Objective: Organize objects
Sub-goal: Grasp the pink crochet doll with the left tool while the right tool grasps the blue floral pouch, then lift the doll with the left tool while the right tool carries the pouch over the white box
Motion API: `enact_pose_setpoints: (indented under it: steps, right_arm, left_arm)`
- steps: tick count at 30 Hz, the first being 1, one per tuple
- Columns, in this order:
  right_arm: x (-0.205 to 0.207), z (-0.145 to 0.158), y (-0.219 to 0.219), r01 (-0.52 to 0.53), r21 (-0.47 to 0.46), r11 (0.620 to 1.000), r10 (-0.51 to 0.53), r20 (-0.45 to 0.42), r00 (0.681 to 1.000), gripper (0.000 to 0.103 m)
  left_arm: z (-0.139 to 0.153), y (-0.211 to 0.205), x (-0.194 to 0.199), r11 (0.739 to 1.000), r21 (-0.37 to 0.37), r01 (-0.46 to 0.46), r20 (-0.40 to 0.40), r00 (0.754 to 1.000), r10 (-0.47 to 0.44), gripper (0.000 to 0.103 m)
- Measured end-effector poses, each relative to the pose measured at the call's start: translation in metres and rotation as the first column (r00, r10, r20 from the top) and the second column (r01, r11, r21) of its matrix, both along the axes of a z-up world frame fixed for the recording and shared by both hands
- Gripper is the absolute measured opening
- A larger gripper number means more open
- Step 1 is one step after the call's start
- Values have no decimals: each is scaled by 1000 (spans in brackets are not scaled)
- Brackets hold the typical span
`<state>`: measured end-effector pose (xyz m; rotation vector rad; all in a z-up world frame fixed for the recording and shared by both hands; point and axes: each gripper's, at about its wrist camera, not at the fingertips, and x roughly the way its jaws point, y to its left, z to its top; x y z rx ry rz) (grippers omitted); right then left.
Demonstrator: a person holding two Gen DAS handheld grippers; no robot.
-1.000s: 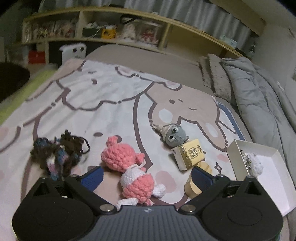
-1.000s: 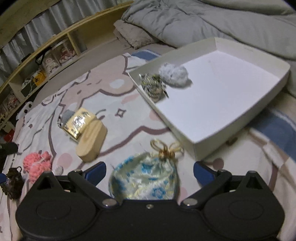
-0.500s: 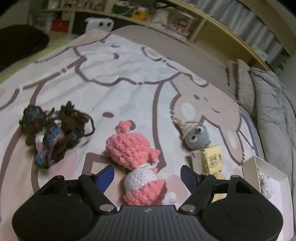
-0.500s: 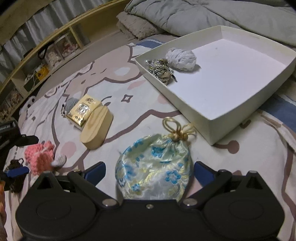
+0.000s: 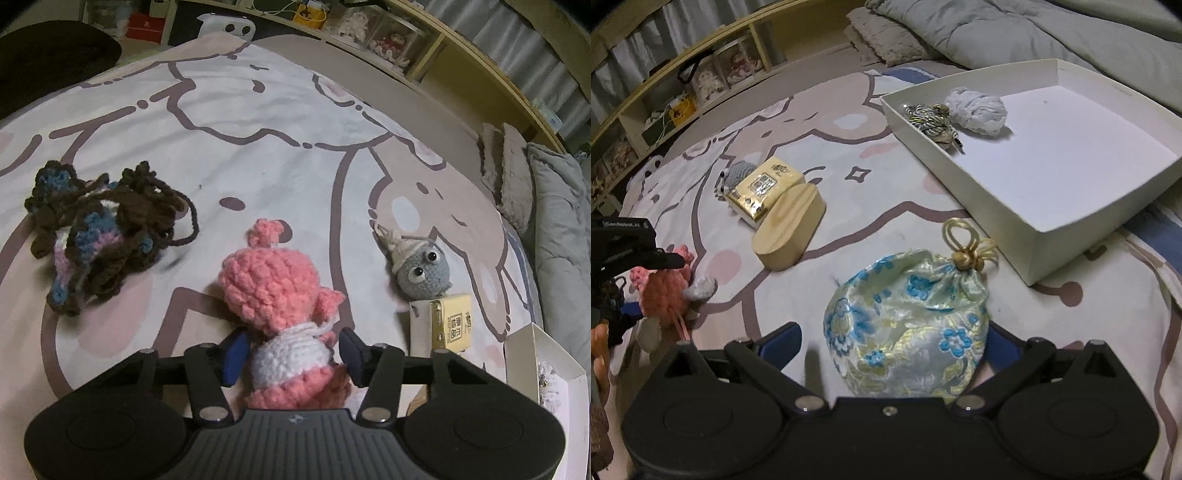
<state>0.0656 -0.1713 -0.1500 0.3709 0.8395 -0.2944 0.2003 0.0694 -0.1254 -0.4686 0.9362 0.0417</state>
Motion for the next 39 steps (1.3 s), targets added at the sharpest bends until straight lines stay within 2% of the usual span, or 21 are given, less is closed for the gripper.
enact_pose_setpoints:
  steps: [1,5,7,13,22,26,39]
  right_arm:
    - [0,-1,0,-7,-4,1000,7,-3,1000,103]
    - [2,-1,2,-46,-47,998,45,-26,999,99]
    - [2,0,-1,-48,-69,996,46,-30,998,86]
    - [2,6,-7,-81,-27,996,81,-9,997,85]
    - [-2,37,3,-195,-55,979,201,131,971,85]
    - [0,49,4,-235,-79,969,245,166,955,85]
    - [5,93,-18,-342,-136,930,365,233,901,85]
  left_arm:
    - [0,0,0,1000,-3,3,1,1000,-3,48]
    - [3,-2,-2,999,15,33,5,999,-33,46]
    - [5,-3,-4,999,22,43,8,999,-43,44]
    - [14,-4,-11,996,47,75,17,997,-76,41]
    - [46,-9,-30,986,100,133,91,986,-142,41]
    - [61,-15,-41,976,144,165,133,974,-184,41]
    - [98,-34,-71,950,164,265,237,925,-299,41]
